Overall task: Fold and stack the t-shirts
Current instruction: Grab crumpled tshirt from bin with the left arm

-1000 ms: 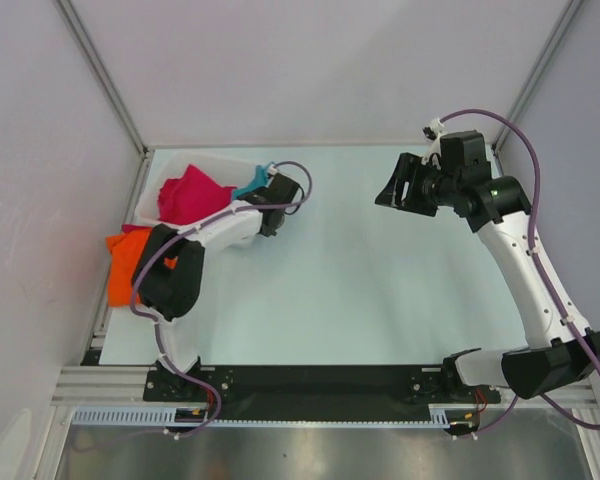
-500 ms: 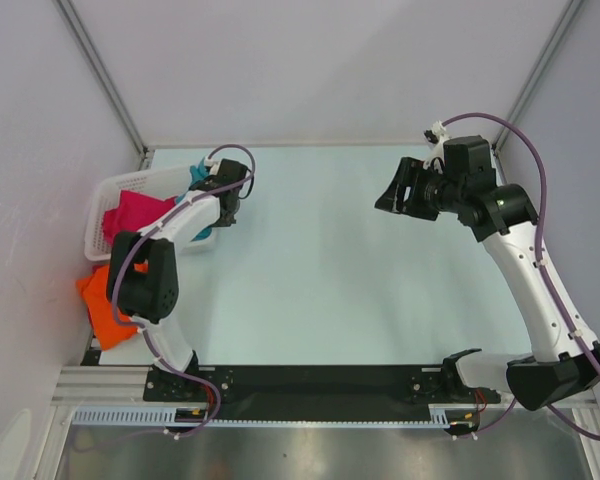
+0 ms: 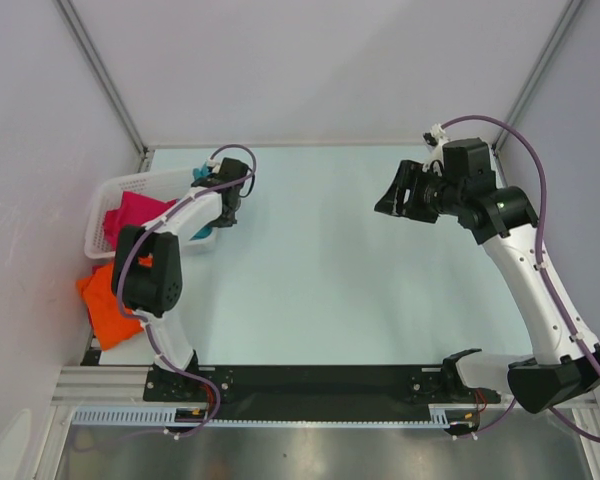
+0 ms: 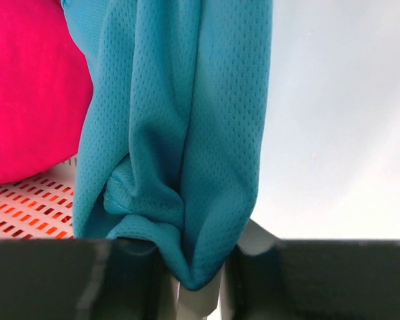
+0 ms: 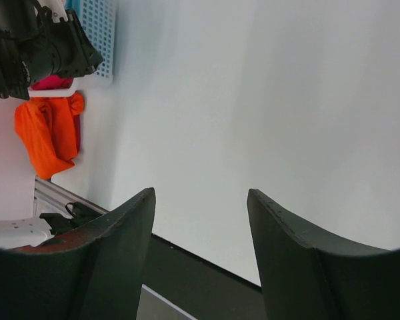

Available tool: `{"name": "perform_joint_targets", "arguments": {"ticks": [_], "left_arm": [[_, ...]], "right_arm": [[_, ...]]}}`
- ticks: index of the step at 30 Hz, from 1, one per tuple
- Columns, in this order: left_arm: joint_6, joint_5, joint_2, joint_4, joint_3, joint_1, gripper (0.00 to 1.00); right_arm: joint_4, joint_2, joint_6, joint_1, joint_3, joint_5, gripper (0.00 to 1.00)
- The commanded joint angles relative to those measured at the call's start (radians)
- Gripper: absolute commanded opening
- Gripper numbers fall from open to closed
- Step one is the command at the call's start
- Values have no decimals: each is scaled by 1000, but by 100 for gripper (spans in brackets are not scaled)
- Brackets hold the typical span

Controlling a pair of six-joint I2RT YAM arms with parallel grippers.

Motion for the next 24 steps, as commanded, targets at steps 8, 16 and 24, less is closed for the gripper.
{"name": "perform_joint_targets", "arguments": {"ticks": [8,16,24], "left_arm": [[-74,-66,-78,7,-7,11,81],[7,-184,-299,140,-52,-65,89],[14,-89,-525,209,-192,-231,99]], "right_arm": [[56,-3,18,35,-54,-12,61],[90,8,18,49,-103,-23,59],[121,20,18,66,-135,-23,57]]}}
